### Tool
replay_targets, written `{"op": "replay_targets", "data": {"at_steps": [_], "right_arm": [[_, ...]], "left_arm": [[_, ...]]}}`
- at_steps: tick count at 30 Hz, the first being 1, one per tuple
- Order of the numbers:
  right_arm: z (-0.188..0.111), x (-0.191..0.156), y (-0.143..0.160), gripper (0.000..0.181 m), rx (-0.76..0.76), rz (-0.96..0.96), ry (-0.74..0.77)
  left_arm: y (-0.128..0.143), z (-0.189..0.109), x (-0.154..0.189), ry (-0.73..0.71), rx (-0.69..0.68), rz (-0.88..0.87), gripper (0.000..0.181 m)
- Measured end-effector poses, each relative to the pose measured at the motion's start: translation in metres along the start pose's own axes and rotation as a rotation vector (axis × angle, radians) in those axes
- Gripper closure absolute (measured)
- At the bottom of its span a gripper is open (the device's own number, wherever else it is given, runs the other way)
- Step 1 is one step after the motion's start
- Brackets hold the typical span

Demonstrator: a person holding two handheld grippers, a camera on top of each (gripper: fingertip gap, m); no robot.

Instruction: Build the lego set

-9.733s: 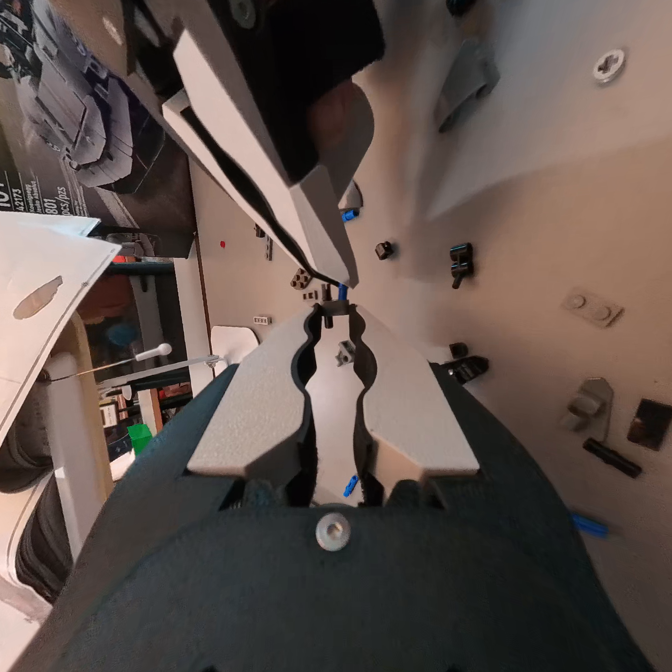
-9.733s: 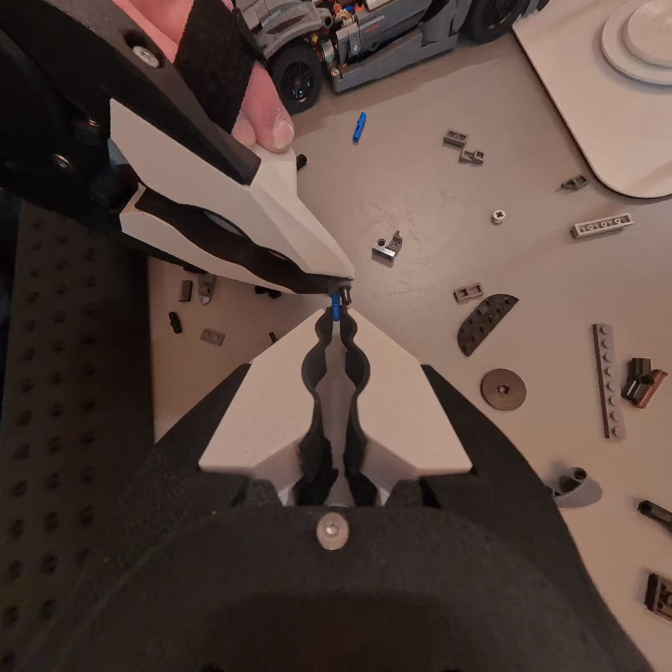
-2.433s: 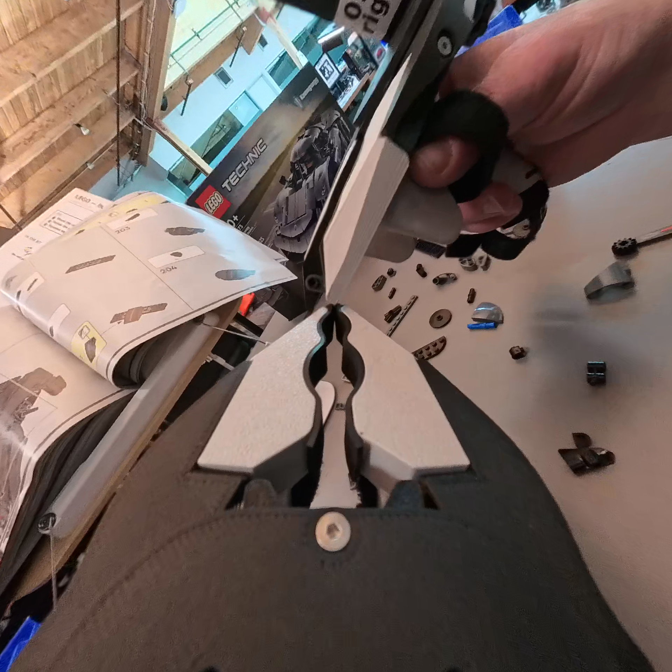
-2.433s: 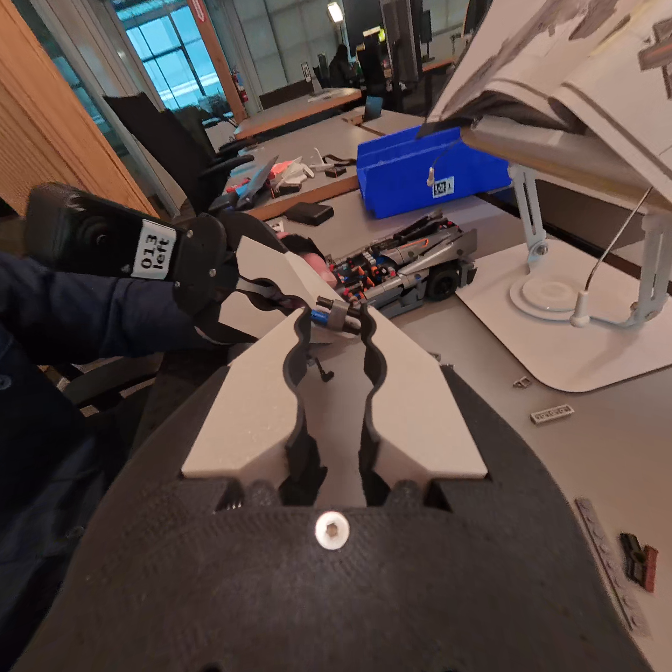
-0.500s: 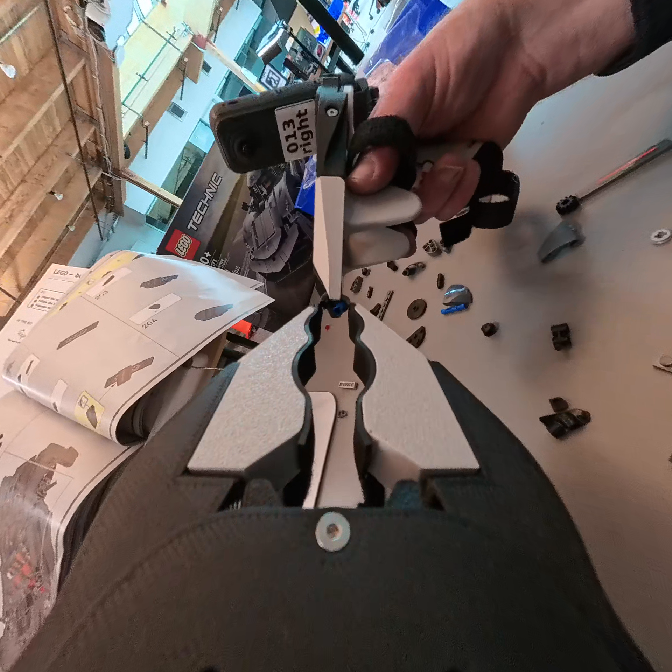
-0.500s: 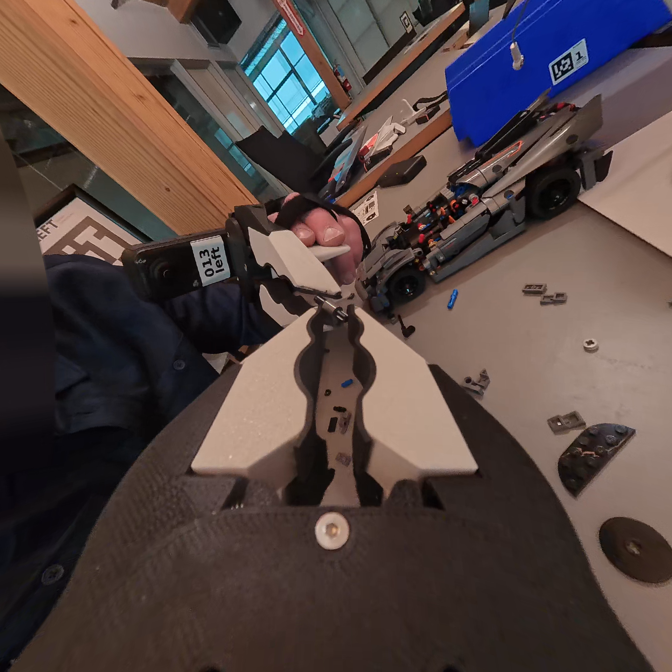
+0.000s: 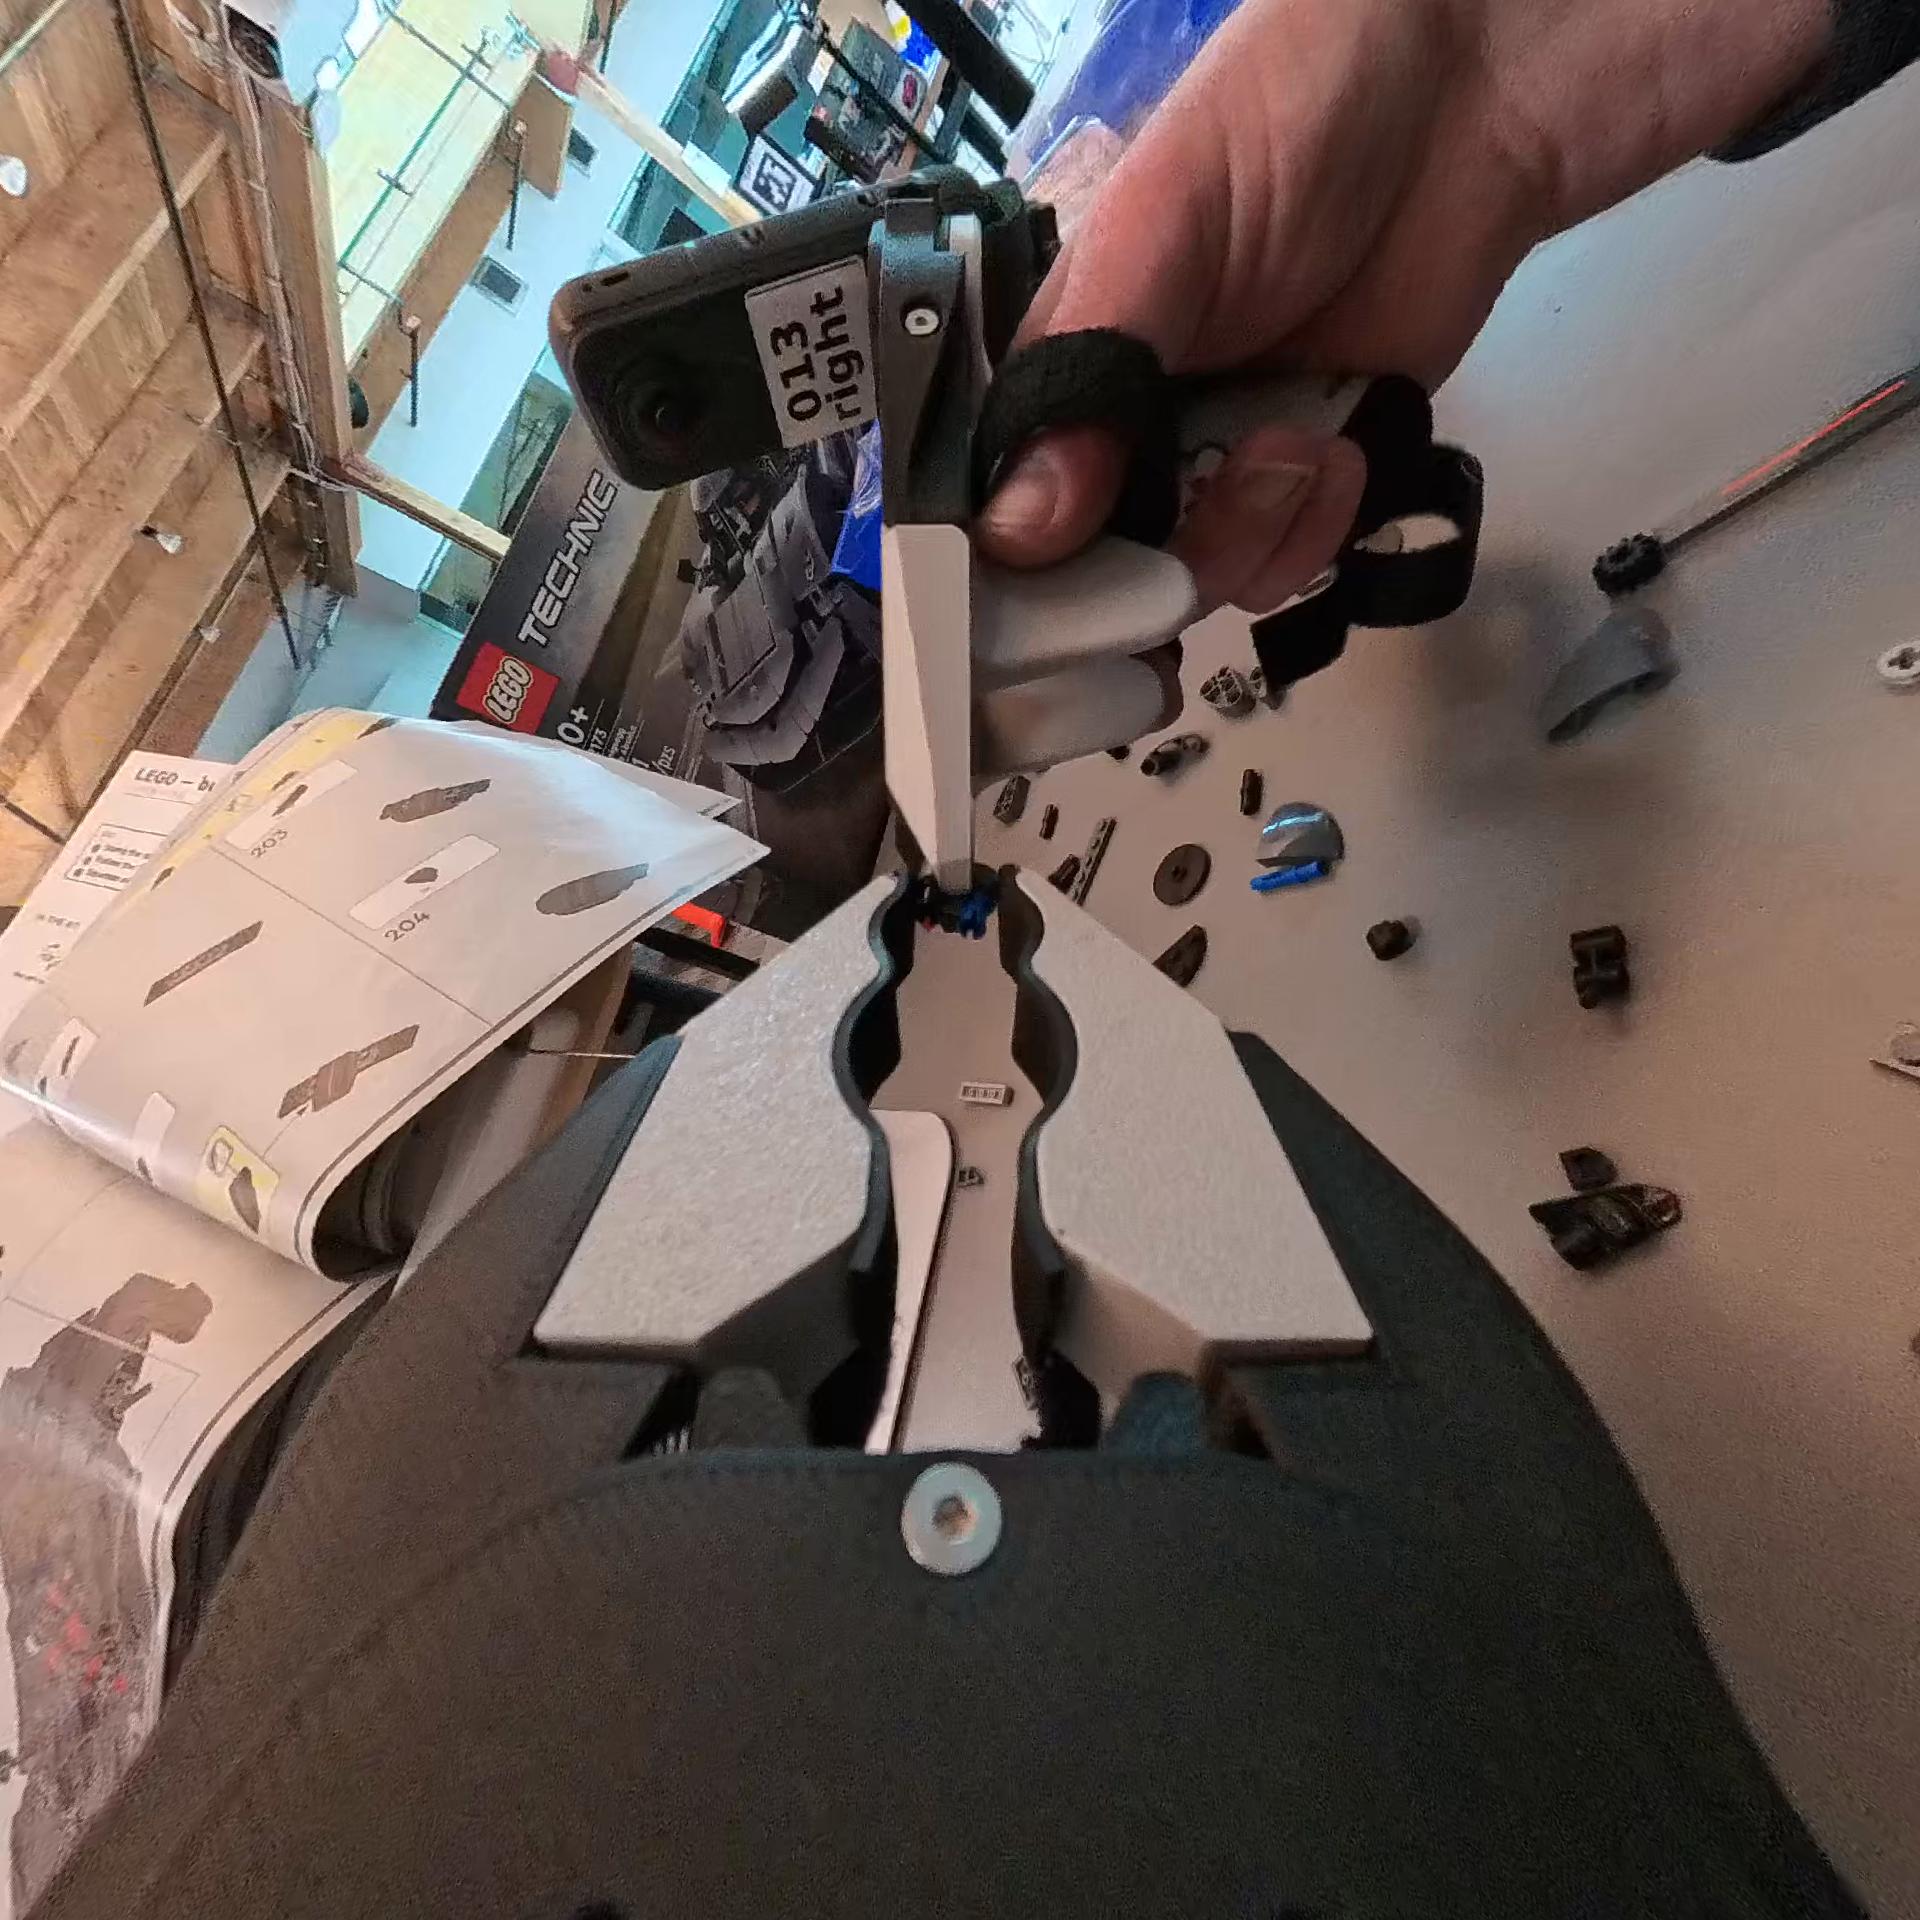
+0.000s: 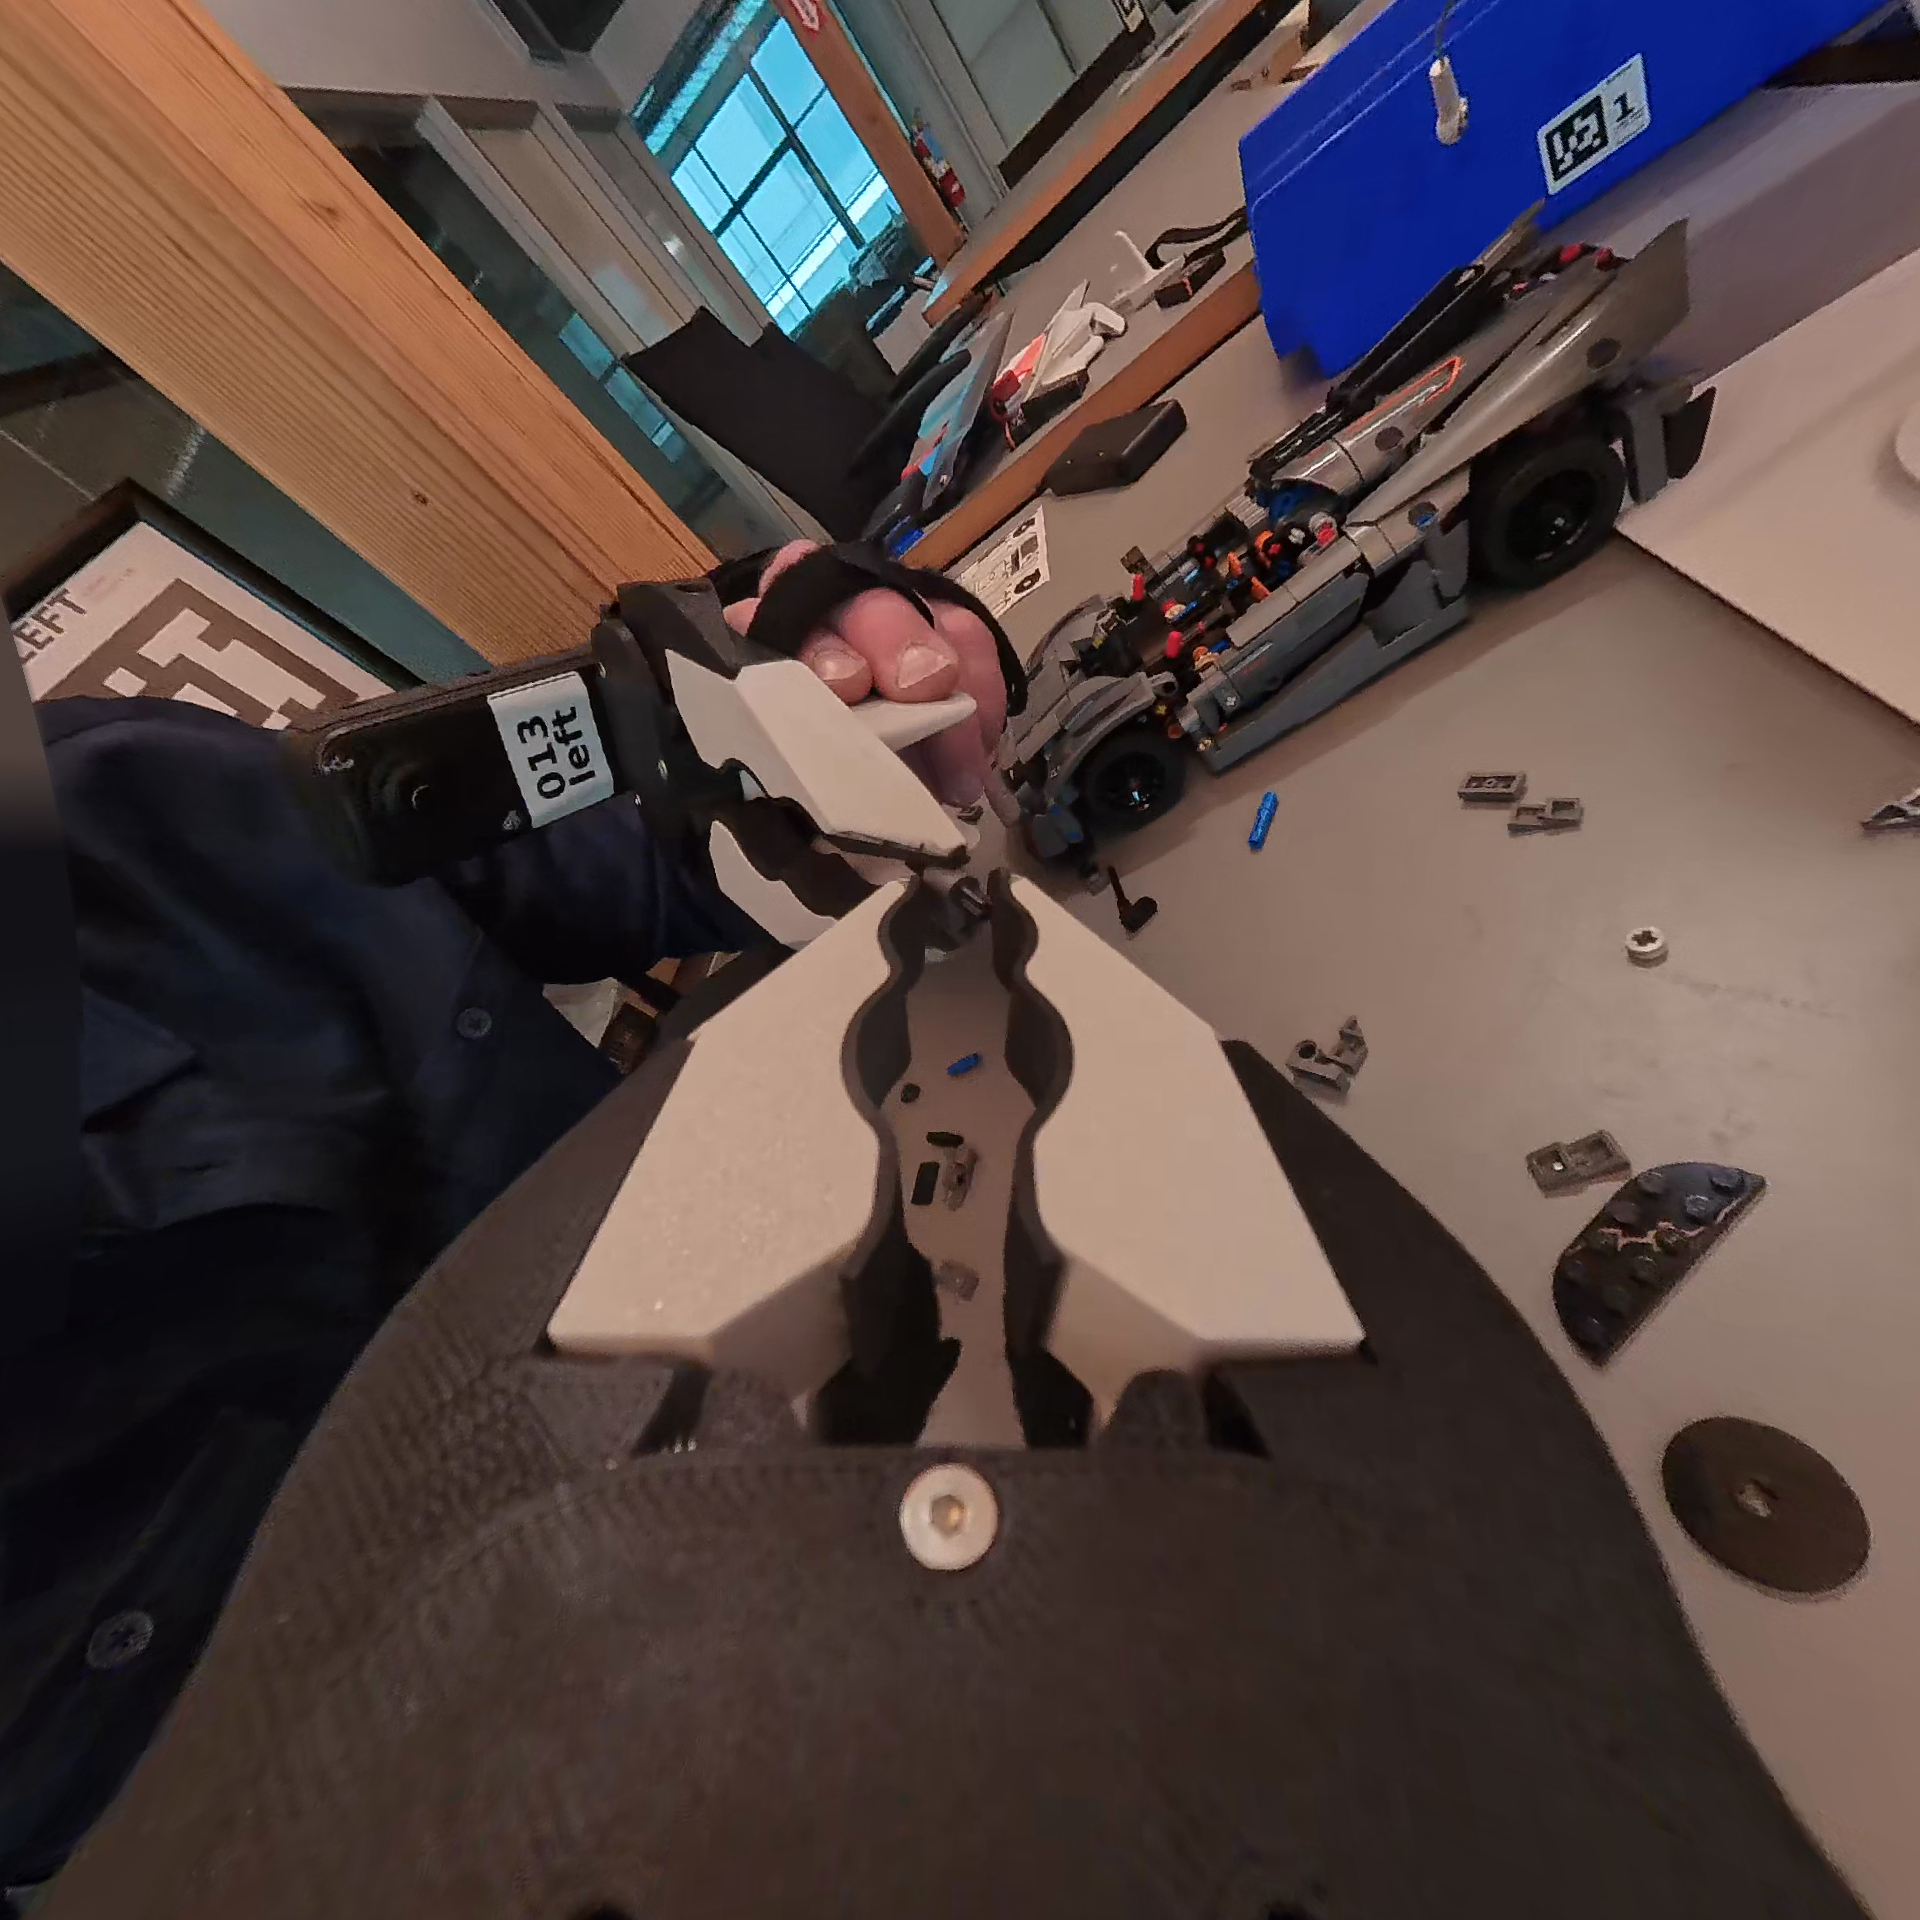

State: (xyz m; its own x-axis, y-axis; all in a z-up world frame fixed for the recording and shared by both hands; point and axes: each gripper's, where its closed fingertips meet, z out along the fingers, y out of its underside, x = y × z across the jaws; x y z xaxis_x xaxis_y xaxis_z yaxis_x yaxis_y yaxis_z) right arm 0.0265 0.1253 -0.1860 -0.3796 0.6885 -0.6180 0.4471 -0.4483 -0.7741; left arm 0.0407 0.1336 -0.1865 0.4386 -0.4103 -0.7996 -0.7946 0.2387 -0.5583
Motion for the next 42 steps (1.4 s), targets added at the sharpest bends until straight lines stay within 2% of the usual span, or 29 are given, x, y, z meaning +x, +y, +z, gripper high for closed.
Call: {"op": "replay_targets", "data": {"at_steps": [9, 16, 28, 35, 38, 42], "right_arm": [[-0.002, -0.009, -0.013, 0.174, 0.084, -0.028, -0.055], [-0.003, -0.007, -0.012, 0.177, 0.074, -0.055, -0.028], [-0.024, 0.013, -0.016, 0.176, 0.104, -0.054, 0.076], [-0.023, 0.013, -0.012, 0.176, 0.088, -0.047, 0.055], [-0.014, 0.009, -0.007, 0.176, 0.061, -0.047, 0.032], [-0.014, 0.007, -0.007, 0.177, 0.066, -0.046, 0.015]], "left_arm": [[-0.006, -0.003, -0.011, 0.008, 0.059, -0.199, 0.168], [-0.004, -0.001, -0.011, 0.017, 0.075, -0.226, 0.168], [0.018, 0.012, -0.001, 0.089, -0.035, -0.299, 0.141], [0.017, 0.016, -0.002, 0.100, -0.027, -0.383, 0.151], [0.015, 0.017, 0.000, 0.120, -0.021, -0.445, 0.171], [0.011, 0.021, 0.003, 0.117, -0.003, -0.459, 0.172]]}}
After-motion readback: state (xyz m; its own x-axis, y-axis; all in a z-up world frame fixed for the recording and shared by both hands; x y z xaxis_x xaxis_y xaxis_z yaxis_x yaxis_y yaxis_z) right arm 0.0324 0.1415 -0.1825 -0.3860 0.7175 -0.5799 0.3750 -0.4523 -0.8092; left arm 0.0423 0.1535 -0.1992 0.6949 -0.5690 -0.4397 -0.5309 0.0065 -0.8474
